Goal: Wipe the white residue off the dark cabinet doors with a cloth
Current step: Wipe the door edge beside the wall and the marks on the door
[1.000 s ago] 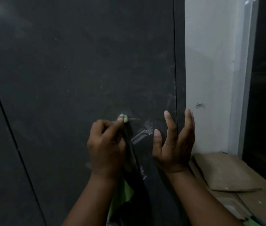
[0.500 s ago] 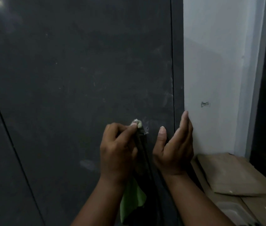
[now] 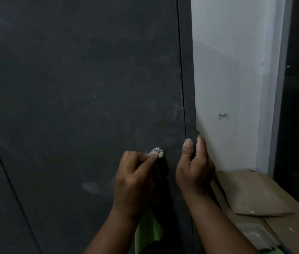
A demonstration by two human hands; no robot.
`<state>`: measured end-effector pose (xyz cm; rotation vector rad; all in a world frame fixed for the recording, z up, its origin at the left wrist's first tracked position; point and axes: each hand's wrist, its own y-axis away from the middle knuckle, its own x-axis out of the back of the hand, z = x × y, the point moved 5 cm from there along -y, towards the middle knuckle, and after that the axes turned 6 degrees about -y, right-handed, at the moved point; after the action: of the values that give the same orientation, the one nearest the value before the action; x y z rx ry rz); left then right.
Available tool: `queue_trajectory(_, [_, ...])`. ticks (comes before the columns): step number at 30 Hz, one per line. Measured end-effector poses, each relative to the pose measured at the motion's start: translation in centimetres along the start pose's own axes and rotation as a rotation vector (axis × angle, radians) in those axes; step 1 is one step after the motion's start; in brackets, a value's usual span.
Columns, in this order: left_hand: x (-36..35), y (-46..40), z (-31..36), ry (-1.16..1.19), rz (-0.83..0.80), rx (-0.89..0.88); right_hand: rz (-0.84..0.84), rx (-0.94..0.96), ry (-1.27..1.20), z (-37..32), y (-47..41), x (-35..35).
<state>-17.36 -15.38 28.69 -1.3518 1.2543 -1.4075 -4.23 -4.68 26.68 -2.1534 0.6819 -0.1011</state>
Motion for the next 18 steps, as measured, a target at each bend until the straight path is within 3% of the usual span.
queue_trajectory(6, [0.9, -5.7, -1.0, 0.046, 0.106, 0.167, -0.089, -0.084, -0.152, 1.1, -0.4, -0.1])
queue_trajectory(10, [0.3, -9.0, 0.7, 0.072, 0.132, 0.148, -0.149, -0.114, -0.218, 1.6, -0.5, -0.3])
queue_trajectory(18, [-0.3, -3.2, 2.0, 0.034, 0.000, 0.070, -0.349, -0.257, -0.547, 3.4, -1.1, -0.8])
